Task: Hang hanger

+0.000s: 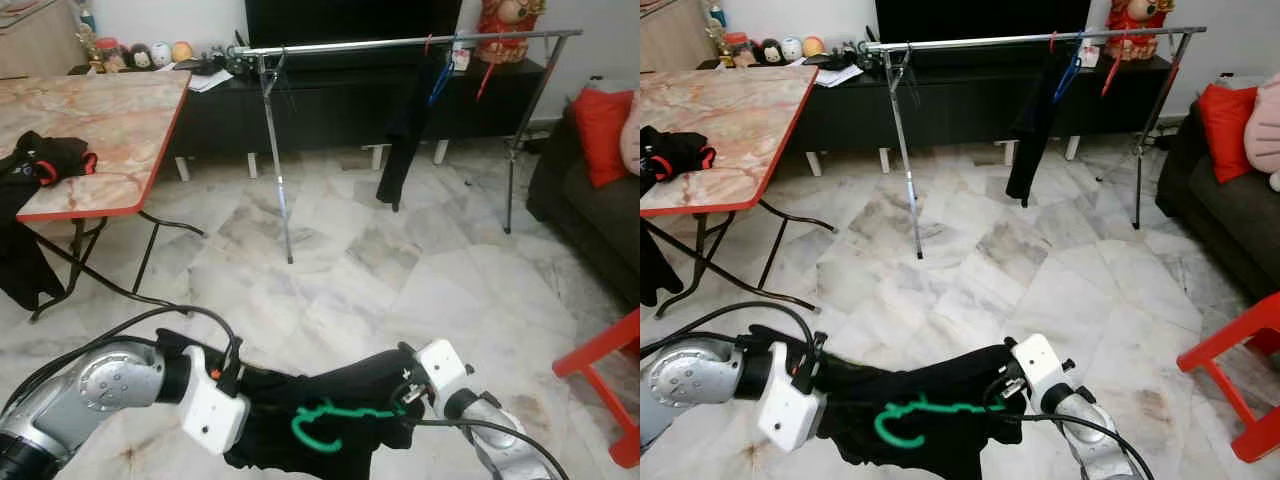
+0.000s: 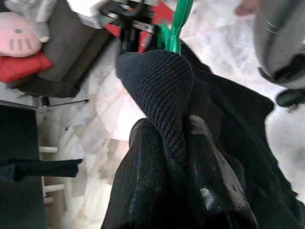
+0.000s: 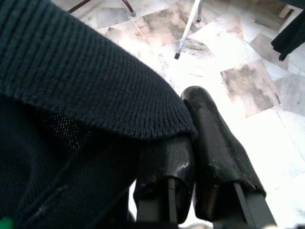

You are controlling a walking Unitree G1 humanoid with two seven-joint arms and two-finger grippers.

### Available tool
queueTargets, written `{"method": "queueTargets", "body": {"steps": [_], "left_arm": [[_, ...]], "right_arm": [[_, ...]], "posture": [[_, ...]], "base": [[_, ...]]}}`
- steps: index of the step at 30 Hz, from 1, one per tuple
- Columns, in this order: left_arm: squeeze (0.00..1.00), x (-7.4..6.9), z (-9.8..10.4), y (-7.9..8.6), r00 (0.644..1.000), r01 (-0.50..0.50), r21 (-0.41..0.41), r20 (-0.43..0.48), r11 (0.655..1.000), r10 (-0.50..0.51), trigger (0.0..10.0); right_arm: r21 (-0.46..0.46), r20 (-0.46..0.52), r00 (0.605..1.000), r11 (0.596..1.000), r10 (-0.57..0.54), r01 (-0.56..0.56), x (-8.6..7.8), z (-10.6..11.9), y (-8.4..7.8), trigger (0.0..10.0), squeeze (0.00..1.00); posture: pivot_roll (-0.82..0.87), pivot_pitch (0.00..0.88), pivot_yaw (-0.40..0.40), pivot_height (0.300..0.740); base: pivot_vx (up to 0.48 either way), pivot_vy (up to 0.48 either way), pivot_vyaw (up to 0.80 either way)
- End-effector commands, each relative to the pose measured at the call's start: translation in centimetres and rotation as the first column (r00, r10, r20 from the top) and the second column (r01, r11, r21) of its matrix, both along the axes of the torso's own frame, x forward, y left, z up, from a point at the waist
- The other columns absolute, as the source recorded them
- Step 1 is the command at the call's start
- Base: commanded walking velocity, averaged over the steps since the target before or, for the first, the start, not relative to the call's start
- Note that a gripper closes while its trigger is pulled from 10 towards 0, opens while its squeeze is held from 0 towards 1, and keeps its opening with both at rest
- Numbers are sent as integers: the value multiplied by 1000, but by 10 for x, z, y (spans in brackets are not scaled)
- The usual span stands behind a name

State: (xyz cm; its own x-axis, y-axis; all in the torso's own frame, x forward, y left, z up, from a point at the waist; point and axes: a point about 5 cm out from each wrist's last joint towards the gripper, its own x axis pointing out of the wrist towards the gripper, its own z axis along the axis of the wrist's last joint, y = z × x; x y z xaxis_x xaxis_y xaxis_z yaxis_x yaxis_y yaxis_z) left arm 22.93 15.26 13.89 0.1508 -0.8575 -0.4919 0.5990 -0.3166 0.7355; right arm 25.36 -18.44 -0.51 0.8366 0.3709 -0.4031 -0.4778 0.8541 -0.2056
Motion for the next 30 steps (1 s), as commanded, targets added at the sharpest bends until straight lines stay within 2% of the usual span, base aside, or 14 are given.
{"method": "queueTargets", "body": {"steps": [1, 4, 7, 11, 17, 22, 25, 26, 30], "left_arm": [[0, 3, 15, -6, 999, 3, -85, 43, 996, 0, 10000], [0, 2, 19, -10, 1000, -3, -141, 26, 990, 7, 10000], [0, 1, 20, -12, 1000, 7, -148, 23, 989, -4, 10000], [0, -6, 16, -10, 997, 74, -64, 11, 995, -73, 10000], [0, -11, 16, -12, 993, 116, -39, 7, 992, -116, 10000], [0, -16, 19, -18, 990, 144, -63, 7, 988, -144, 10000], [0, -18, 21, -21, 988, 151, -83, 0, 985, -152, 10000], [0, -17, 24, -23, 989, 146, -110, -3, 983, -147, 10000], [0, -16, 30, -27, 991, 130, -167, -3, 977, -132, 10000]], "right_arm": [[-11, -8, 1000, 1000, -1, 1, -3, -3, -2, 0, 0], [-6, -29, 1000, 1000, 7, -7, -7, -7, 0, 0, 0], [-4, -39, 999, 1000, 4, -4, -9, -9, 1, 0, 0], [-2, -43, 999, 1000, -5, 5, -9, -10, -1, 0, 0], [-8, -50, 999, 1000, -14, 14, -8, -11, -4, 0, 0], [-1, -37, 997, 998, -69, 69, -4, -8, -10, 0, 0], [-21, 17, 997, 997, -72, 73, 5, 0, -13, 0, 0], [-19, 50, 995, 996, -85, 86, 13, 8, -16, 0, 0], [-18, 57, 996, 997, -70, 72, 18, 12, -16, 0, 0]], "posture": [[-11, 10, -13, 740], [-13, 11, -12, 740], [-10, 14, -13, 740], [-8, 16, -11, 740], [-5, 19, -10, 740], [-5, 20, -9, 740], [-3, 21, -5, 740], [-4, 21, -4, 740], [-2, 19, -3, 740]], "base": [[0, 0, 0], [0, 0, 0], [0, 0, 0], [0, 0, 0], [0, 0, 0], [0, 0, 0], [0, 0, 0], [0, 0, 0], [0, 0, 0]]}}
